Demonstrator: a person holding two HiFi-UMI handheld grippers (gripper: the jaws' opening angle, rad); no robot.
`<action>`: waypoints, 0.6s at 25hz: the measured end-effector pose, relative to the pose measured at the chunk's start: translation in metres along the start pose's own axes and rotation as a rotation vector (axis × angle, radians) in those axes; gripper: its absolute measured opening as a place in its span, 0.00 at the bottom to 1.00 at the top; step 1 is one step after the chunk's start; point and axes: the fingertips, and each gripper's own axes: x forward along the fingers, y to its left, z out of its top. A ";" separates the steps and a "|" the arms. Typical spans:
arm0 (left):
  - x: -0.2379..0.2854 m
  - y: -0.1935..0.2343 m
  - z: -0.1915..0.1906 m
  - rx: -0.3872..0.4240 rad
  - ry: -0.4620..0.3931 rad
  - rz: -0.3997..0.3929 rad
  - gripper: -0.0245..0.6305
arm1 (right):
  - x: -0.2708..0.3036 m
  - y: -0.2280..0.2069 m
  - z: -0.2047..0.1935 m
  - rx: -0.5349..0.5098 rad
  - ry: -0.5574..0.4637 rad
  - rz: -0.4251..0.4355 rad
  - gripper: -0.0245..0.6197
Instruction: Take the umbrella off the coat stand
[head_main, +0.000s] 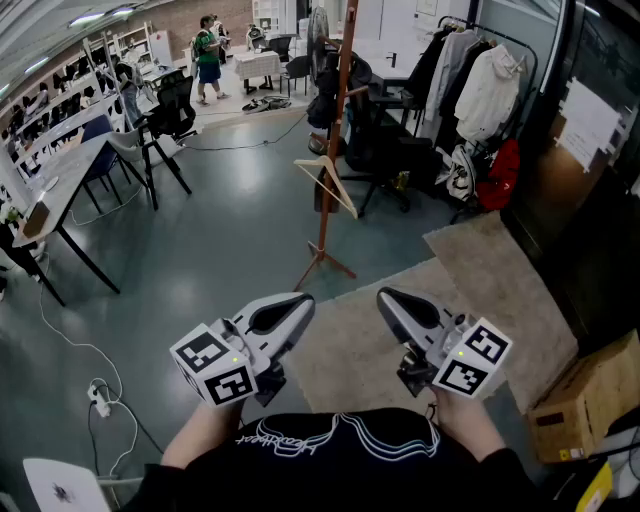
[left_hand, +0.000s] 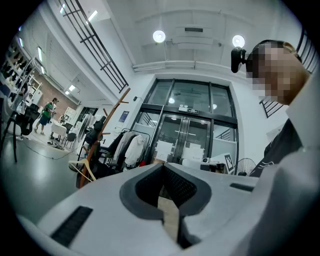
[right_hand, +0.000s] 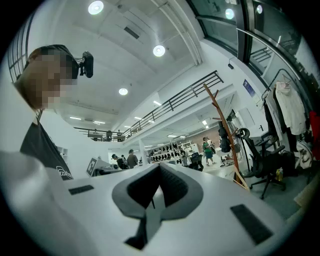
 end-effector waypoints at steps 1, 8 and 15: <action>-0.002 -0.002 0.000 0.005 -0.004 -0.005 0.05 | -0.001 0.002 -0.002 -0.002 0.003 -0.001 0.04; -0.007 0.001 0.007 0.020 -0.031 0.006 0.05 | 0.000 0.002 -0.003 -0.010 -0.005 -0.005 0.04; 0.005 0.019 0.009 0.029 -0.040 0.035 0.05 | 0.006 -0.027 -0.002 -0.040 -0.020 -0.027 0.04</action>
